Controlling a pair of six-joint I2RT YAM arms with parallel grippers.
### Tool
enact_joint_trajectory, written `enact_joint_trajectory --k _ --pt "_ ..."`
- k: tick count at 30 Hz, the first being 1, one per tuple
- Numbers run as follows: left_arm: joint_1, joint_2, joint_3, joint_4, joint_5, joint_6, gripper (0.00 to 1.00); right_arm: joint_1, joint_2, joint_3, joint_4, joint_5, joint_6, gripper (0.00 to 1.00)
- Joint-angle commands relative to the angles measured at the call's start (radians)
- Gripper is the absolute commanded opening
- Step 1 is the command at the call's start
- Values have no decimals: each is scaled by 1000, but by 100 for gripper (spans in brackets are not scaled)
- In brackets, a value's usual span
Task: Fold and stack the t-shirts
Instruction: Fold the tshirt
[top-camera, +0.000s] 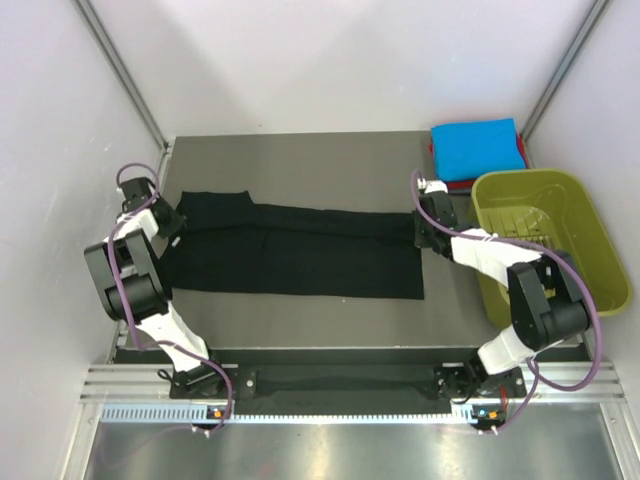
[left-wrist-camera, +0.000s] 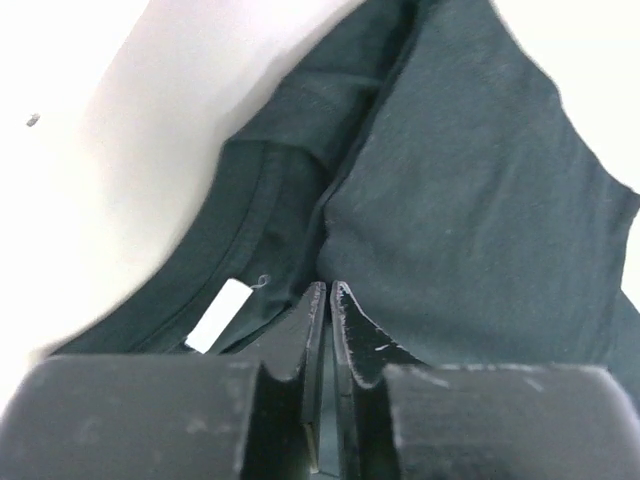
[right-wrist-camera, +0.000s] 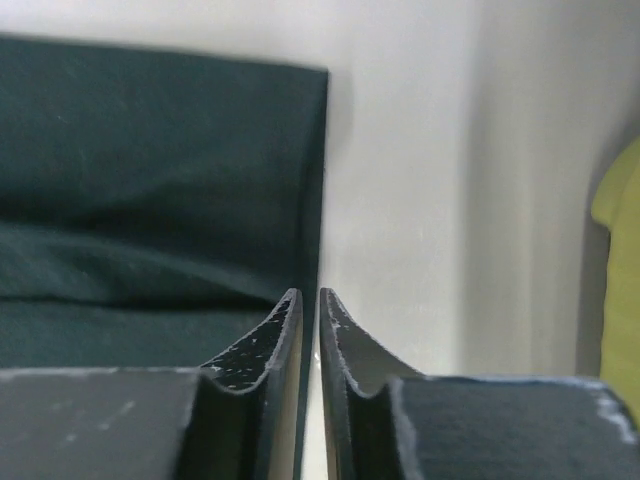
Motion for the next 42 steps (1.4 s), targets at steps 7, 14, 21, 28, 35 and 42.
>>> enact_joint_trajectory --k 7,14,21,28,35,42 --pt "-61 -173 117 -120 -246 -1 25 5 -102 75 -179 -41 66 25" --pt "-231 -173 126 -46 -93 7 27 24 -10 194 -142 -101 78 19" --pt "-337 57 307 -204 -74 51 29 64 145 357 -154 -157 79 18" --pt "-227 86 318 -271 -73 98 35 105 220 420 -133 -206 84 22" --pt "-220 102 185 -250 -114 92 32 154 335 468 -145 -224 101 20" --pt "-220 30 99 -235 -199 89 29 171 332 350 -102 -224 118 19"
